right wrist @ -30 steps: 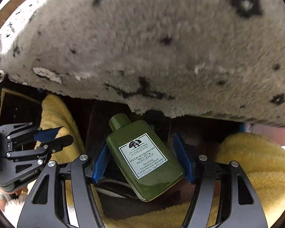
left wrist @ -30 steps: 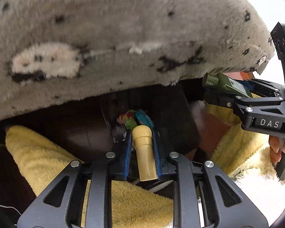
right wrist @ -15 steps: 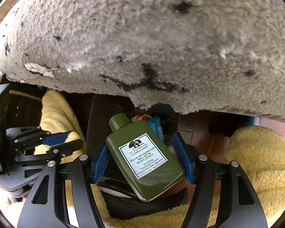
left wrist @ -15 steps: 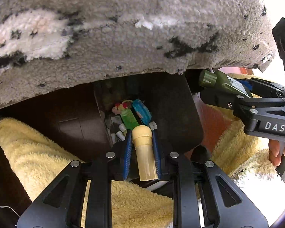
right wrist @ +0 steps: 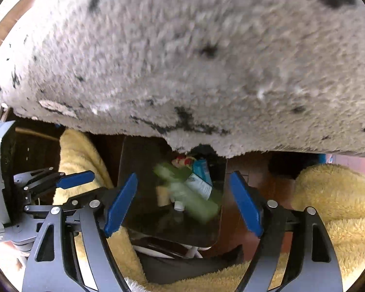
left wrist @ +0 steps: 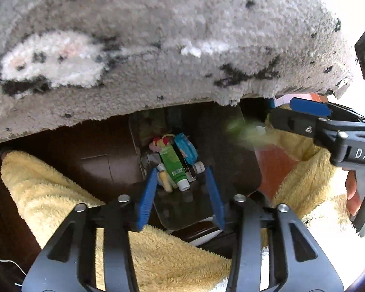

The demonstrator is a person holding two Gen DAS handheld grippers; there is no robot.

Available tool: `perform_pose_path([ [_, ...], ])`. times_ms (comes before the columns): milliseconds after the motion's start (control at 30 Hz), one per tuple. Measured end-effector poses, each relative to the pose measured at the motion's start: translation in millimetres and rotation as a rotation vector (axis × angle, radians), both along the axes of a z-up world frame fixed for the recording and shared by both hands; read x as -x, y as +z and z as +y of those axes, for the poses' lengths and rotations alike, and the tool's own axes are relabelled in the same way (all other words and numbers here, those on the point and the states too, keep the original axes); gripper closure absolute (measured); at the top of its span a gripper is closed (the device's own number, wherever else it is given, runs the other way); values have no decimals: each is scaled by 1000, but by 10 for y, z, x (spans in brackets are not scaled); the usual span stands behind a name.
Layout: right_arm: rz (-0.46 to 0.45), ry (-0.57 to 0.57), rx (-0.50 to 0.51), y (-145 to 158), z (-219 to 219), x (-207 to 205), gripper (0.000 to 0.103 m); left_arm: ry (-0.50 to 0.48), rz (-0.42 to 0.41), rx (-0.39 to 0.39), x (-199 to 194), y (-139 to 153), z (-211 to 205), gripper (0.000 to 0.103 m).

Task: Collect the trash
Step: 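Lower both tools to the bin and release the green bottle and yellow tube, then raise both open tools back above the bed toward the remaining items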

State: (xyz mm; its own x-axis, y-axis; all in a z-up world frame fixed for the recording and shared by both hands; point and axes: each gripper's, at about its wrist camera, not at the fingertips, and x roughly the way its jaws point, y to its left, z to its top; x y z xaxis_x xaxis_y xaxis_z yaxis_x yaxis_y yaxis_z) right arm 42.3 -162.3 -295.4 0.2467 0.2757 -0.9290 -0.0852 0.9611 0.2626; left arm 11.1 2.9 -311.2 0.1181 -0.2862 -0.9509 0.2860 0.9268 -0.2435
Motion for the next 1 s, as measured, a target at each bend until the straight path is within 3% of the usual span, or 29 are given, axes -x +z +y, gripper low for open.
perform_pose_path([
  [267,-95,-44,19,333,-182,109,11,-4,-116,-25,78,421,8,22],
  [433,-158,-61,28,595,-315,144,11,-18,-200,-18,114,774,-27,10],
  [733,-302,-48,56,1146,-429,95,10,-38,-363,-13,76,1378,-107,8],
  [1000,-396,-58,79,1497,-466,-154,6,-8,-452,-29,-210,1689,-84,8],
])
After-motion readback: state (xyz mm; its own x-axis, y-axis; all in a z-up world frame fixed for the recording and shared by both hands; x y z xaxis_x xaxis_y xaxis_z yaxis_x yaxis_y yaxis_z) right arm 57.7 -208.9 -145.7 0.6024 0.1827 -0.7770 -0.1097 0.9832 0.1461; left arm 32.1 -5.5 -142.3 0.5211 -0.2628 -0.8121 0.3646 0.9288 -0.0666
